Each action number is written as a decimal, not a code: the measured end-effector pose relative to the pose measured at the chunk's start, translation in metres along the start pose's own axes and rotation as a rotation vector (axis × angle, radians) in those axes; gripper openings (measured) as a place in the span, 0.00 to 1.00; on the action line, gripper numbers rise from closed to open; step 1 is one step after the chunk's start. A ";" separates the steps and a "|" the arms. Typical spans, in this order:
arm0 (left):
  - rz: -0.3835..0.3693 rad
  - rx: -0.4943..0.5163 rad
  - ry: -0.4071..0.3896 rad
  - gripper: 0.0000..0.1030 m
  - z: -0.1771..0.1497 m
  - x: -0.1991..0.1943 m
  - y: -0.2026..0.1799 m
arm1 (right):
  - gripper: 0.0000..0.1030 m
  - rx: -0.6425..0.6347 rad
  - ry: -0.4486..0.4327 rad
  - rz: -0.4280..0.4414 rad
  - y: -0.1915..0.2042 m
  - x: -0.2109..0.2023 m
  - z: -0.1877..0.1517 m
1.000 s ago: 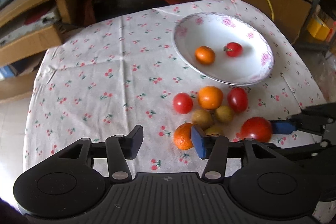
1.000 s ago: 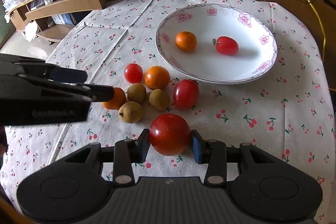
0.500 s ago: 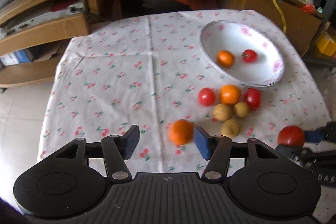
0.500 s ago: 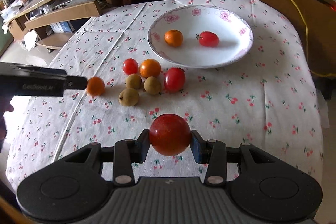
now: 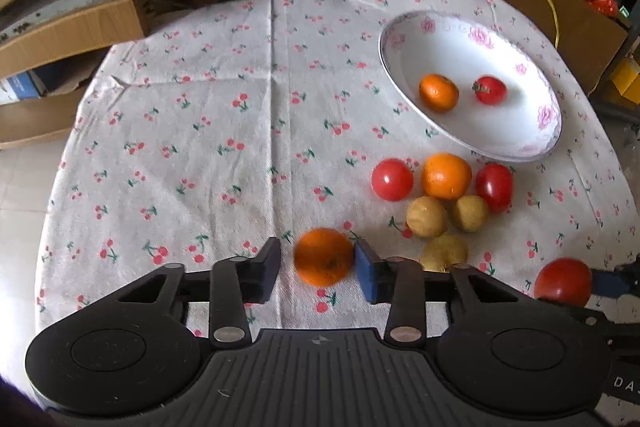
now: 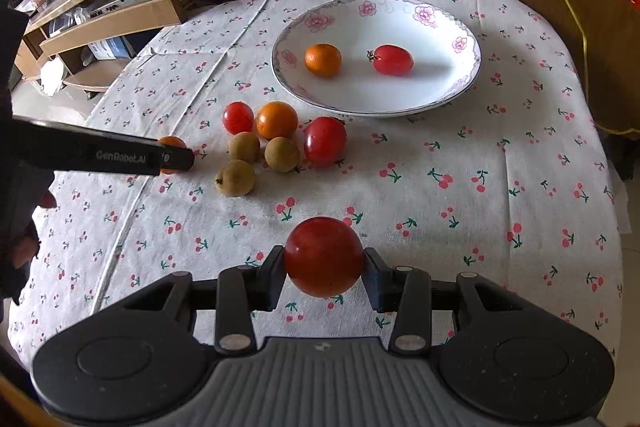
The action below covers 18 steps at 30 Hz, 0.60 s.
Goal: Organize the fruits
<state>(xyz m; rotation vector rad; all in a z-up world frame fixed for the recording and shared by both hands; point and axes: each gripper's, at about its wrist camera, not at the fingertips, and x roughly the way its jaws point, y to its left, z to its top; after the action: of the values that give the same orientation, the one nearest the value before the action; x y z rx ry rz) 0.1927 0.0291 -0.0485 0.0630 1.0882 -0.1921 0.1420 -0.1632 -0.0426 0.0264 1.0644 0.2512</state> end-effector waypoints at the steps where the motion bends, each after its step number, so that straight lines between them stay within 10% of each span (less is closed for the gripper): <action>1: 0.006 0.003 0.002 0.39 -0.001 0.002 -0.001 | 0.40 -0.001 0.002 -0.001 0.000 0.002 0.001; 18: 0.004 0.051 -0.010 0.38 -0.015 -0.008 -0.004 | 0.40 -0.075 -0.007 -0.023 0.006 0.004 -0.004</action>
<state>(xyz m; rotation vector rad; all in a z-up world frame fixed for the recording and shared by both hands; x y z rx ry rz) 0.1754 0.0287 -0.0485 0.1096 1.0730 -0.2160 0.1395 -0.1564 -0.0471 -0.0525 1.0469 0.2705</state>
